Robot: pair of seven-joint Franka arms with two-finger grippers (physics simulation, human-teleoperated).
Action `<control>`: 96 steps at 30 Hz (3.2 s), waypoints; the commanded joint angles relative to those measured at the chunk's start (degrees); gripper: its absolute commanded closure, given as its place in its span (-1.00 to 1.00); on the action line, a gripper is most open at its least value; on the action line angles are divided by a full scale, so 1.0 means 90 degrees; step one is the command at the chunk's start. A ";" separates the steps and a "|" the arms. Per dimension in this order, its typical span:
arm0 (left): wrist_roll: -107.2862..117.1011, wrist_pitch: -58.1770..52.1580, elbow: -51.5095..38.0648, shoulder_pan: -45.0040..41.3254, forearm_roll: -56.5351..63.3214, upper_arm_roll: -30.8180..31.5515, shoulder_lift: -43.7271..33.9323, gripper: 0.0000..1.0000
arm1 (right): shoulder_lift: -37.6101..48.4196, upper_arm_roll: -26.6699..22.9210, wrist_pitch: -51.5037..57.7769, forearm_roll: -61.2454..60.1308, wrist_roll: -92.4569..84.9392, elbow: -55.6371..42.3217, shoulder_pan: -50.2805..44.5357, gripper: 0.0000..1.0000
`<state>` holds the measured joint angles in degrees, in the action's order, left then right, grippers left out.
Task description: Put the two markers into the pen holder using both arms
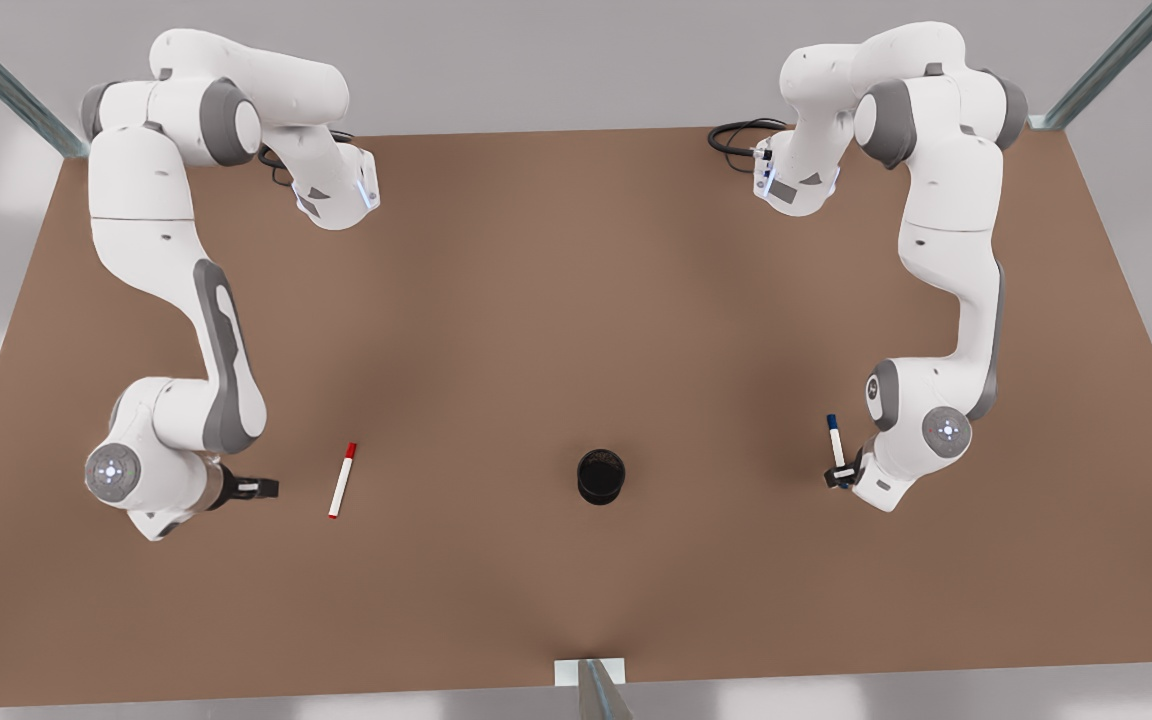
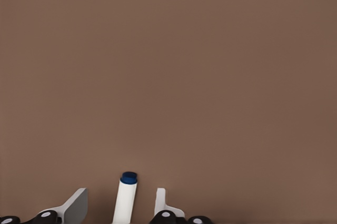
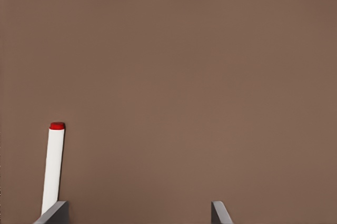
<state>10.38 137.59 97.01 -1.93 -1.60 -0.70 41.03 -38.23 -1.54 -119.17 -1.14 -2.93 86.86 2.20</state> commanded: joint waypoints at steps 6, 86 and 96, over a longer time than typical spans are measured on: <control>-0.0167 0.0063 0.0002 0.0000 0.0002 0.0000 0.0069 -0.34 | -0.0635 0.0132 -0.0373 -0.0010 0.0736 -0.0275 -0.0361 -1.00; -0.4595 -0.3976 -0.1978 0.1133 0.0126 0.1338 -0.1502 -1.00 | -0.0011 0.1343 -0.4366 0.0361 0.2846 -0.1936 -0.3359 0.46; -0.1534 -0.4839 -0.1267 0.0107 0.0471 0.0156 -0.2988 -1.00 | -0.0918 0.0446 -0.6163 0.0713 0.2846 -0.1965 -0.4335 0.45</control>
<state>-37.32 100.98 84.93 -0.70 2.71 0.99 14.51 -46.49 2.75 -167.84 4.86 18.21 69.18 -36.50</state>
